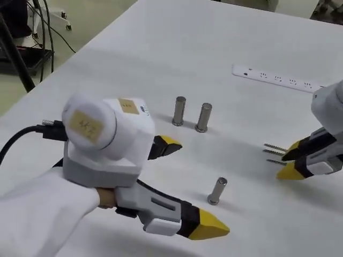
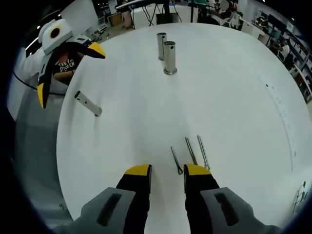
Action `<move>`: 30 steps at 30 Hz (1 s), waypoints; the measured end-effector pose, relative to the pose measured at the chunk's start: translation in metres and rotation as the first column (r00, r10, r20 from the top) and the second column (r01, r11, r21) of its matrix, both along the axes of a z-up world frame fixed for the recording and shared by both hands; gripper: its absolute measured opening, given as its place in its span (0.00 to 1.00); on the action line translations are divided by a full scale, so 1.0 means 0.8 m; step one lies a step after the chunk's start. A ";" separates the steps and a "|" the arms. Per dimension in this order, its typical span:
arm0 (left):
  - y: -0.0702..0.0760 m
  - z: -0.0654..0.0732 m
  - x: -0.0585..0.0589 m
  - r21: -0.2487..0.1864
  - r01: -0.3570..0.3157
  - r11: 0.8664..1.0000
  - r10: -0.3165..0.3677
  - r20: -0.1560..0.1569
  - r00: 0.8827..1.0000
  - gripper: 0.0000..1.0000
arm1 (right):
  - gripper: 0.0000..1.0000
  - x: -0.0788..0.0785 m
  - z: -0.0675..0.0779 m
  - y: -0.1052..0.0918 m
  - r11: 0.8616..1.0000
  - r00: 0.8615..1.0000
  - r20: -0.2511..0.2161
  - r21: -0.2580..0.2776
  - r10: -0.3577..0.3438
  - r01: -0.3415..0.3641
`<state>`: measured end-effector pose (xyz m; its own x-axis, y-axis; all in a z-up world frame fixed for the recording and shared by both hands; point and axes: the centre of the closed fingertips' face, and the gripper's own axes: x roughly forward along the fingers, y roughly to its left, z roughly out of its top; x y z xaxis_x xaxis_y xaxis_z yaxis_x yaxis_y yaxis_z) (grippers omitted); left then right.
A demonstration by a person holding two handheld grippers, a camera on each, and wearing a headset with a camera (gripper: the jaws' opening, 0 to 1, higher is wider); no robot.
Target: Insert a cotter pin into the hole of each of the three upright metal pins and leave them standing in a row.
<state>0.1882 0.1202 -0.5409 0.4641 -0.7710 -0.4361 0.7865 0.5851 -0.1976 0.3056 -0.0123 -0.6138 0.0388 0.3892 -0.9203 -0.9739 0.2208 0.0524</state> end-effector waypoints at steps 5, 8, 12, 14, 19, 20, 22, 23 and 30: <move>0.001 -0.005 -0.003 0.009 -0.005 1.000 0.005 -0.005 1.000 0.89 | 0.19 0.002 0.002 0.004 1.000 1.000 -0.005 0.014 -0.024 0.024; 0.000 -0.006 -0.006 0.007 -0.004 1.000 0.004 -0.012 1.000 0.89 | 0.12 0.009 0.000 0.001 1.000 0.999 0.033 -0.002 -0.006 0.006; -0.001 -0.007 -0.009 0.007 -0.007 1.000 0.008 -0.018 1.000 0.89 | 0.03 0.016 0.000 0.001 0.999 0.998 0.069 -0.038 0.009 -0.007; -0.001 -0.006 -0.009 0.007 -0.016 1.000 0.016 -0.016 1.000 0.89 | 0.01 0.014 0.000 0.003 0.999 0.996 0.077 -0.043 0.033 -0.030; 0.000 0.000 -0.010 0.002 -0.024 1.000 0.024 -0.009 1.000 0.88 | 0.00 0.018 0.000 0.003 1.000 0.997 0.080 -0.026 0.020 -0.018; 0.000 0.000 -0.011 0.000 -0.026 1.000 0.026 -0.009 1.000 0.88 | 0.00 0.019 0.000 0.001 1.000 0.997 0.075 -0.018 0.020 -0.019; 0.001 0.001 -0.011 0.002 -0.029 1.000 0.029 -0.007 1.000 0.88 | 0.00 0.018 0.000 0.001 0.999 0.996 0.085 -0.018 0.042 -0.040; 0.002 0.001 -0.011 0.004 -0.032 0.999 0.032 -0.006 0.999 0.88 | 0.00 0.018 0.000 0.002 0.998 0.993 0.100 -0.021 0.059 -0.058; 0.007 0.004 -0.019 0.016 -0.036 0.999 0.036 -0.013 0.999 0.88 | 0.00 0.015 0.001 0.004 0.997 0.987 0.150 -0.058 0.056 -0.048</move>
<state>0.1731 0.1261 -0.5378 0.4853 -0.7468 -0.4547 0.7621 0.6162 -0.1987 0.3175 -0.0089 -0.6133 0.1599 0.3442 -0.9252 -0.9800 0.1682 -0.1068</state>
